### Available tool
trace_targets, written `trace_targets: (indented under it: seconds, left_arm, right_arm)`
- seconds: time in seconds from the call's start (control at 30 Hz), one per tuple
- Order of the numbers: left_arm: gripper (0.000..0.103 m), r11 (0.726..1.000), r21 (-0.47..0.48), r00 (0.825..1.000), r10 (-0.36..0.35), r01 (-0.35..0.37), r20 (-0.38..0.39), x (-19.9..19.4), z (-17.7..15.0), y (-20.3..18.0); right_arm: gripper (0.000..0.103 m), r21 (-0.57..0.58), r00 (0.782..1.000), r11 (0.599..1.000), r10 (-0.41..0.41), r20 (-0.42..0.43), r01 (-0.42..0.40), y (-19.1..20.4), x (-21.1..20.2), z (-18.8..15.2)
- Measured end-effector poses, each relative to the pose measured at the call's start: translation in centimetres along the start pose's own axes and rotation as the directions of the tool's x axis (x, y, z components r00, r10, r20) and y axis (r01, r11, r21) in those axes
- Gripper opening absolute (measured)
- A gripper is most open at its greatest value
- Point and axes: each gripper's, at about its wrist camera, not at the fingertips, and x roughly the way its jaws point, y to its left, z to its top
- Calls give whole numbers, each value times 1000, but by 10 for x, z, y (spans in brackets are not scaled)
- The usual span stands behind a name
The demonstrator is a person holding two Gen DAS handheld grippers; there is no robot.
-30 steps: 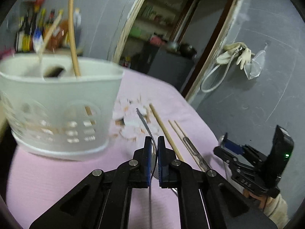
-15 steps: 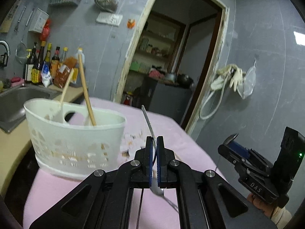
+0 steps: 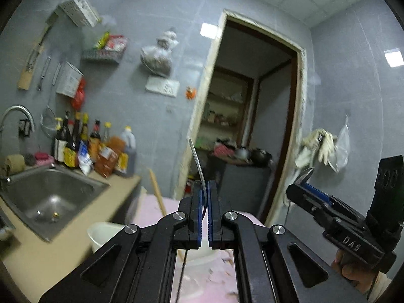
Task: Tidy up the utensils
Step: 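Lower the spoon into the white caddy with the right tool while the left tool drops the fork in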
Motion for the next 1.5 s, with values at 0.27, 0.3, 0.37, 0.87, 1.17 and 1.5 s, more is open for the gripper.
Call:
trace_targets:
  seconds: [0.27,0.3,0.37,0.87,1.17,1.5]
  left_arm:
    - [1,987,-139,990,90,-75,107,14,31,72]
    - [1,984,-160,990,96,-79,105,18,32,79]
    - [1,974,-216,992,83,-60,98,26,35,93]
    - [0,958,-283,999,43,-40,5,31,19,109]
    - [0,971,-222,994,68,-87,-89,27,-14,92]
    - [0,980,-171,987,76,-100,-142,12,-29,70]
  right_arm:
    - [40,81,992,992,91,88,-98,15,50,25]
    - [40,87,992,991,94,88,-101,16,58,24]
    - [40,98,992,989,100,78,-108,18,69,20]
    - [40,155,991,980,131,-16,-127,12,111,-23]
    - [41,126,974,982,158,-160,-138,22,118,-54]
    - [54,151,975,981,147,-165,-123,9,90,-53]
